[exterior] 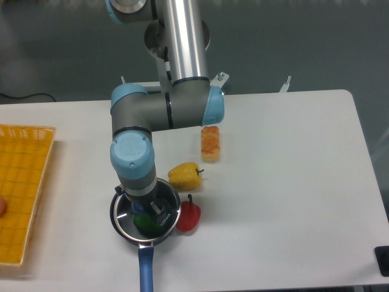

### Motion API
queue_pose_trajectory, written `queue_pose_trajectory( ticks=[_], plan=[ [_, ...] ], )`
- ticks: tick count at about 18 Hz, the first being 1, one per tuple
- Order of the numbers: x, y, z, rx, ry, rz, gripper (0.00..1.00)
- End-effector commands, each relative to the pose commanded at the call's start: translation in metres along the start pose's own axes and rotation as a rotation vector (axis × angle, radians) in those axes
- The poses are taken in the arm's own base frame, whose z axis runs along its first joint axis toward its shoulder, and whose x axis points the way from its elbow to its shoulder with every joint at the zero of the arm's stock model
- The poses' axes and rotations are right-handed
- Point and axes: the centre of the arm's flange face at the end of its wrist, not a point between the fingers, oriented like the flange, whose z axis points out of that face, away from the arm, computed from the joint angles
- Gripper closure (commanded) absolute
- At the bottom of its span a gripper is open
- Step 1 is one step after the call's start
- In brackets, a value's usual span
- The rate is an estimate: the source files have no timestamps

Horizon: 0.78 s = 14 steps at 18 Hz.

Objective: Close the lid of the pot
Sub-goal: 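Adjust the lid position on the saucepan rim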

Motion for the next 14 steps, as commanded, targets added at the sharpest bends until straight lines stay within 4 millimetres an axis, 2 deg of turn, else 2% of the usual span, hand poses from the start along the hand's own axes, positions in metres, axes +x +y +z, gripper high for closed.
queue_pose_trajectory(
  ticks=[14],
  plan=[
    [0.008,-0.0065,0.0082,-0.008,0.012,0.013,0.4]
  ],
)
